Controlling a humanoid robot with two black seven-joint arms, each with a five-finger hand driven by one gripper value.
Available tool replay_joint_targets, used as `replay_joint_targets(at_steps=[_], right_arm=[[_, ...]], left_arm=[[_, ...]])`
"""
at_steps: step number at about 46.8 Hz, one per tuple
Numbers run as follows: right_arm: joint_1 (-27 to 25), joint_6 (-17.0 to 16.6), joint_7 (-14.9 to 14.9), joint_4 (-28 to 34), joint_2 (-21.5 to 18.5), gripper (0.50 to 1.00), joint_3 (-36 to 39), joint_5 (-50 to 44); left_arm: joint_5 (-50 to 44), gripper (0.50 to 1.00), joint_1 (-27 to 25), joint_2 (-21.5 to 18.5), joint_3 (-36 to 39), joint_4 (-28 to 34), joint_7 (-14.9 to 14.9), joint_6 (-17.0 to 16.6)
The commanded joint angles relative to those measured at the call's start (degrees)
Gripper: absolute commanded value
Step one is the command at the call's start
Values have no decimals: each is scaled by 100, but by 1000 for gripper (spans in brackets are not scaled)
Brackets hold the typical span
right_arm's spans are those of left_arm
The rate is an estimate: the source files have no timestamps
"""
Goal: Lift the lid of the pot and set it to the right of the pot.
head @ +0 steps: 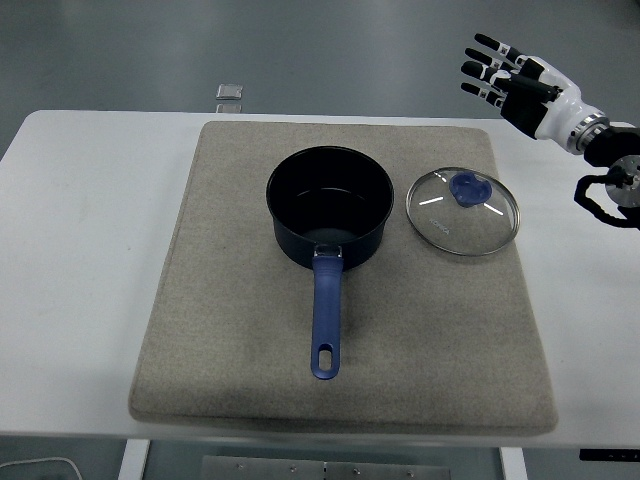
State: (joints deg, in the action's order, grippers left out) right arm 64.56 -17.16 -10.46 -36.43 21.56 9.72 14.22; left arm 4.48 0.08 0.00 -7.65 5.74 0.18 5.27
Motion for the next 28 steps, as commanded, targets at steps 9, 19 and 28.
replay_joint_targets(at_steps=[9,19,28], right_arm=[[12,90,-44,13,59,915,-5,-51],[3,46,-53,13,68,915,-14,-60],[-5,46,-62,13,68,915,-14,-69]], left_arm=[[0,1000,1,0,0,6,0,0],[0,1000,1,0,0,6,0,0],[0,1000,1,0,0,-3,0,0]])
